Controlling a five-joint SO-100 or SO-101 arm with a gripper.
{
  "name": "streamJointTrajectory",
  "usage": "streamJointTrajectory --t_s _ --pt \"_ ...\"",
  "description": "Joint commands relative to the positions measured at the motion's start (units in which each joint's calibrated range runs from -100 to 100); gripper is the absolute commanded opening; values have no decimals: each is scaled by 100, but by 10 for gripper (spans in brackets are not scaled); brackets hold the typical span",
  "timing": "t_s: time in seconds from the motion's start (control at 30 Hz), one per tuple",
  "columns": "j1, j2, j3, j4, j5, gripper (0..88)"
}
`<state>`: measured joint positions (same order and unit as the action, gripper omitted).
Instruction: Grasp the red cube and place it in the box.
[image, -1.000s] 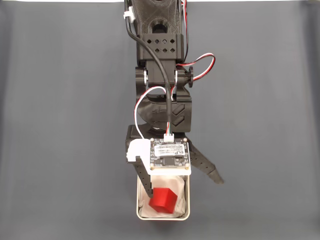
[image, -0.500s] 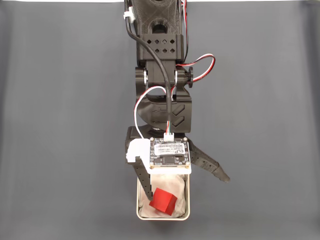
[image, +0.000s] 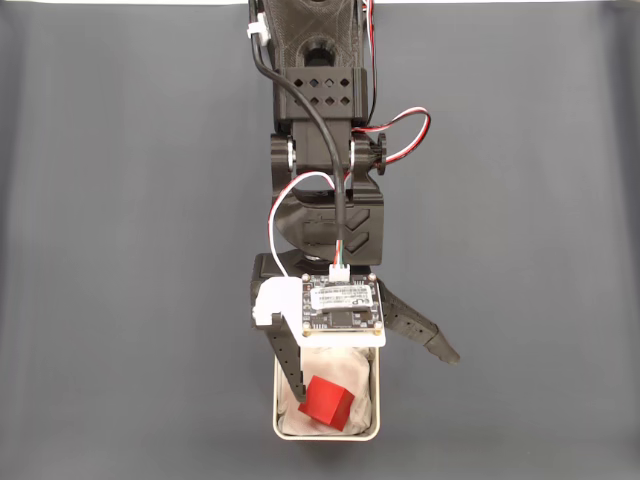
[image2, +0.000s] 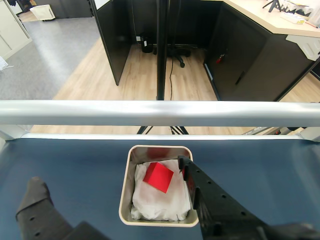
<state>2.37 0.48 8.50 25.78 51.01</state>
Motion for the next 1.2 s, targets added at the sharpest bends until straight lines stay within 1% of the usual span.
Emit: streamJointTrajectory --t_s 0.0,0.13,0.2,0.23,0.27,0.33,0.4,0.47,0.5,0.63,0.73,0.97,1.17 --pt "-3 -204 -129 -135 -5 556" --pt "-3 -221 -120 -110 -29 547" --pt "-3 -247 -93 -78 -29 517" --pt "-3 -264 -93 -37 -20 484" --pt "-3 -282 -93 -4 -15 422" --pt "-10 -351 -102 95 15 247" --pt "-31 -472 -129 152 29 121" --pt "-53 -654 -166 160 29 19" --pt "-74 -802 -166 160 24 0" --pt "-138 -1564 108 185 -5 0" --pt "-202 -2405 847 185 10 0" --pt "-401 -4753 3438 234 39 0" --pt "-458 -6556 5455 611 49 0"
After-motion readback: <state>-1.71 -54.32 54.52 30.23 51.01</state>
